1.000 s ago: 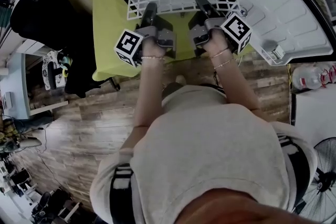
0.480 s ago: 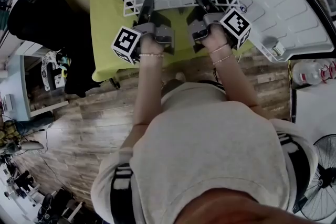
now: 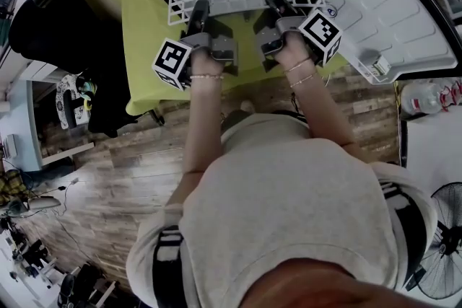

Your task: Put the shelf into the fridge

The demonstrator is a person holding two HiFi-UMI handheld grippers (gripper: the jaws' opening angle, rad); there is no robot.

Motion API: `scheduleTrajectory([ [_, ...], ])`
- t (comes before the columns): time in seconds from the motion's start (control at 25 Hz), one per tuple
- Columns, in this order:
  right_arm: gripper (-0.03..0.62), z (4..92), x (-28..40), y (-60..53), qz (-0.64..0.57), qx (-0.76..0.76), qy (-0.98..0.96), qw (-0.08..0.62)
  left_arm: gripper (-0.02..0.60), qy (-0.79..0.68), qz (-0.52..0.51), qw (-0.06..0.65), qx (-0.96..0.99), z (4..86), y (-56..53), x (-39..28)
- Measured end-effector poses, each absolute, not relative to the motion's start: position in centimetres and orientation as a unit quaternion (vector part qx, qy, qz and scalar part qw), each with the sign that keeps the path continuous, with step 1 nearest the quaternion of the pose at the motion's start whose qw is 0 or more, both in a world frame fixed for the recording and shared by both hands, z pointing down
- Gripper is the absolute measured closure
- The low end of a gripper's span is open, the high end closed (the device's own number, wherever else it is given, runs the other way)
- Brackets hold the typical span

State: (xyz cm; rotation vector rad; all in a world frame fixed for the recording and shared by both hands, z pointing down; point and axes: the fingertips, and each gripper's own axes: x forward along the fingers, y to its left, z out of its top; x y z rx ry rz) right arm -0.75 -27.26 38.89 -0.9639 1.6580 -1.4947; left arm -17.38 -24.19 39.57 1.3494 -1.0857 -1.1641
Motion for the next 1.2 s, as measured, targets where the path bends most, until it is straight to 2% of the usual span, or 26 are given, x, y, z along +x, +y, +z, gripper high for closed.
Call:
scheduleTrajectory([
  [1.2,0.565,39.58,-0.58,-27.54,-0.576,-0.375,0.633,0.355,0.541,-0.437,-0.479,0.508,0.566,39.62,-24.20,-17.10],
])
